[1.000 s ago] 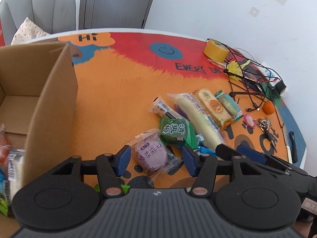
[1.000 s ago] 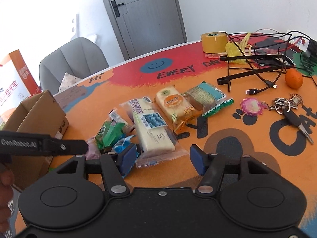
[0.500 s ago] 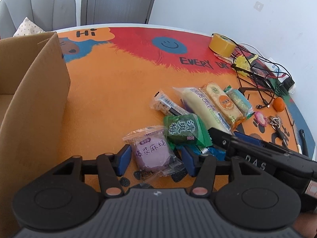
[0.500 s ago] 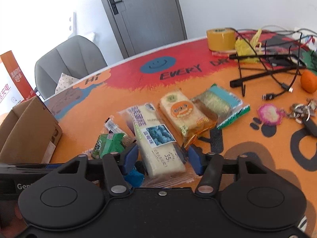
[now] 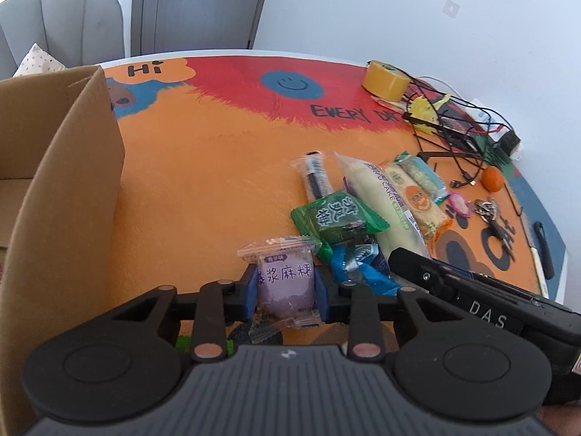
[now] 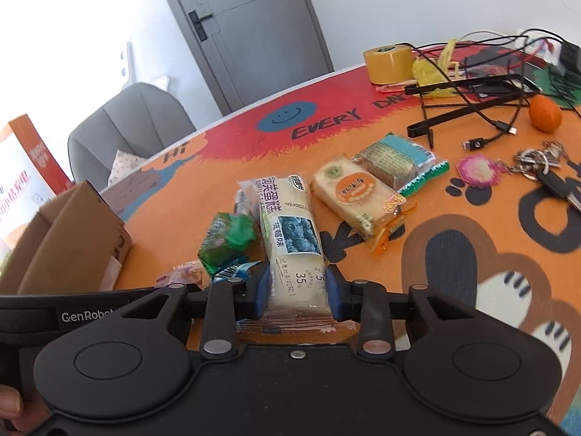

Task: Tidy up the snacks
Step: 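Carry both packs over the box and open both tools to drop them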

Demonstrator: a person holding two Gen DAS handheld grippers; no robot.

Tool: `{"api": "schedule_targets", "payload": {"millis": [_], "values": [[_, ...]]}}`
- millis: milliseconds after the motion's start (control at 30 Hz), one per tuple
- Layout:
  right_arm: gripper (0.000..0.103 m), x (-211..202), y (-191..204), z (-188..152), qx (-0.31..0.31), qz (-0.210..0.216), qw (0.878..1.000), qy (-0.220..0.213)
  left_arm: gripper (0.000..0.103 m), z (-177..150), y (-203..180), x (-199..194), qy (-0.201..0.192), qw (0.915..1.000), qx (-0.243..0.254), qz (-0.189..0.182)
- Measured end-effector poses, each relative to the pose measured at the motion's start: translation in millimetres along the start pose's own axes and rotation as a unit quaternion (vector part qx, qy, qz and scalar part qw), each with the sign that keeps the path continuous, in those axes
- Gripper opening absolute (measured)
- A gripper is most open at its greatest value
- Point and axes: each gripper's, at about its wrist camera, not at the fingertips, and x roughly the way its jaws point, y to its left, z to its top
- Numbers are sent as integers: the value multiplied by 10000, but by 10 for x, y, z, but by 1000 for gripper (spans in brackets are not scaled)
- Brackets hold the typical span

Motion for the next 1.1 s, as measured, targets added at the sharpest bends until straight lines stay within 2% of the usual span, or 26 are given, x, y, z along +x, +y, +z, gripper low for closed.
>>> {"api": "schedule_targets", "payload": {"millis": [333,633,1100], "values": [[32,-231,83,105,131,-4,9994,-305,30,65,-21,-300,-188,9994,118,-247],[32,-344,277,200,246,321,9985,-382,30,156,89,-625,-487,9984,98,-284],[32,-289,900,347,-96,974,9945,-377,31,308,510,-1126,-985,9950,-140,89]]}}
